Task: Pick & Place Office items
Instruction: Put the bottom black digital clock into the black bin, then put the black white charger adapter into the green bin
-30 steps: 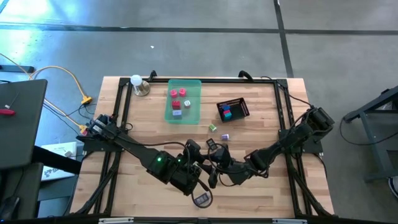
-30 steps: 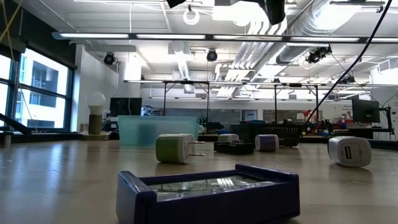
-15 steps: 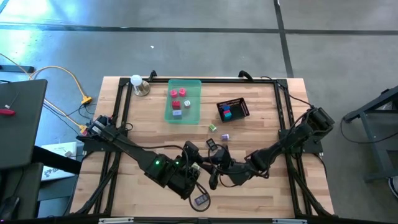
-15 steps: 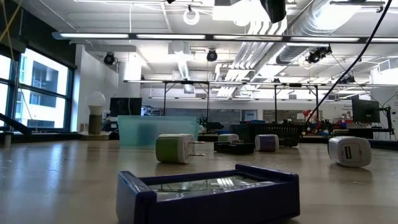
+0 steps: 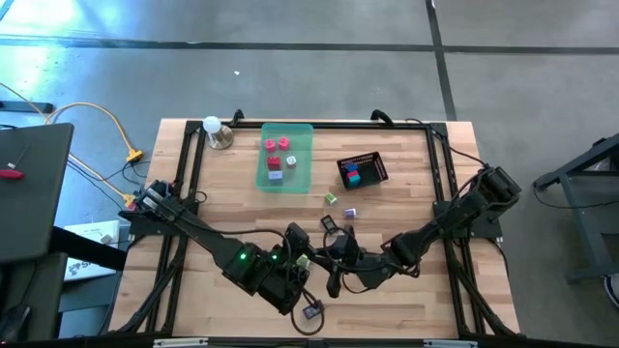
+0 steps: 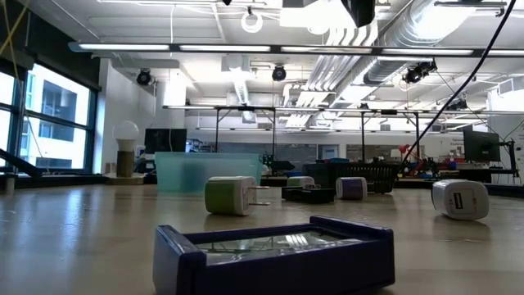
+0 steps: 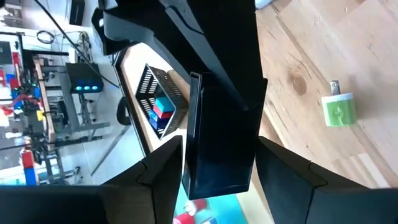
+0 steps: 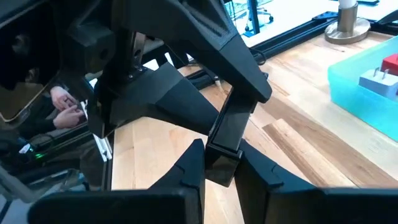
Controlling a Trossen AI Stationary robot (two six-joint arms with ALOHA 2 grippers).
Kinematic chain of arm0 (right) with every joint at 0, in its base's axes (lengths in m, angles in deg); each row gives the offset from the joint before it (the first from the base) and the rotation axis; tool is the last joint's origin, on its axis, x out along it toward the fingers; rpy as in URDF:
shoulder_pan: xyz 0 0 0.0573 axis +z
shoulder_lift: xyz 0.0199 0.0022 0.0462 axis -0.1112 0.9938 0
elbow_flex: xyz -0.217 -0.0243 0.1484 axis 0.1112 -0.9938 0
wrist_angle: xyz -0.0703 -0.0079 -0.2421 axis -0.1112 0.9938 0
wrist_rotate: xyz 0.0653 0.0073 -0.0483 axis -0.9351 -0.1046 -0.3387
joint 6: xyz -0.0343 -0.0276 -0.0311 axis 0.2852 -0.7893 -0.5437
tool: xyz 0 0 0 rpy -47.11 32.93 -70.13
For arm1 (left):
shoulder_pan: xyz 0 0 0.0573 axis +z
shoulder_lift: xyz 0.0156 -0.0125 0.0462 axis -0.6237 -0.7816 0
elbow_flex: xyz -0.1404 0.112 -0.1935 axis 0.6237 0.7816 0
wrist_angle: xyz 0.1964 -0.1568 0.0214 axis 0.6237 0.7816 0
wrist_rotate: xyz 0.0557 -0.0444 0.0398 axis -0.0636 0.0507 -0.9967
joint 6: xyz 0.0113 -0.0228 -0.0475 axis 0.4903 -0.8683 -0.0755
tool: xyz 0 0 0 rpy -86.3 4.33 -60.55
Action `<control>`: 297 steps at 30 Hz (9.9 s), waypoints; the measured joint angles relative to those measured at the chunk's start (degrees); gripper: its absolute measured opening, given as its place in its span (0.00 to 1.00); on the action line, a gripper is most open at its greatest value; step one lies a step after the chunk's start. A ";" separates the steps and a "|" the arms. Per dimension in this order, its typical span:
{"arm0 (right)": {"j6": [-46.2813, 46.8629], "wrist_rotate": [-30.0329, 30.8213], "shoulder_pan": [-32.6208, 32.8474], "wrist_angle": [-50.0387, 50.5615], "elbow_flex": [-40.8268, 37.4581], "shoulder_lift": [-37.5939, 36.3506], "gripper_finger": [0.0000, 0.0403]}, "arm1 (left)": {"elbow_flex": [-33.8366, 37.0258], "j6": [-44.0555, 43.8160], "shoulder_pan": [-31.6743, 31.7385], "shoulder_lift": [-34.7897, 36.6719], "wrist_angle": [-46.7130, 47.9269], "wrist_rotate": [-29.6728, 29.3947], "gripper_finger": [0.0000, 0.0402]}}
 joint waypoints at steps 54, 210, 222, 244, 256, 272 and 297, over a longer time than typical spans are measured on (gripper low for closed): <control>-46.45 -9.88 -25.95 76.96 10.88 -16.72 0.11 | 47.23 -14.30 14.18 42.24 -12.08 39.24 0.48; -76.96 -18.74 -59.04 93.68 31.02 23.85 0.23 | 58.71 19.79 44.76 43.65 -27.91 77.51 0.48; -62.11 -17.81 -59.70 100.91 30.95 21.61 0.23 | 58.71 19.43 44.76 43.65 -27.88 77.52 0.48; -13.49 -34.90 -47.60 98.54 29.13 -4.34 0.23 | 58.71 3.57 39.90 43.65 -27.01 79.78 0.48; 2.79 -26.51 -22.11 74.01 21.56 -12.96 0.23 | 58.80 1.79 30.48 43.65 -27.03 79.74 0.48; 26.03 -19.50 -8.16 71.40 21.53 -12.24 0.59 | 58.81 1.72 21.54 43.65 -28.11 79.63 0.48; 66.27 -33.18 -0.32 79.58 21.62 3.03 0.72 | 58.84 10.53 21.36 43.65 -27.93 77.09 0.48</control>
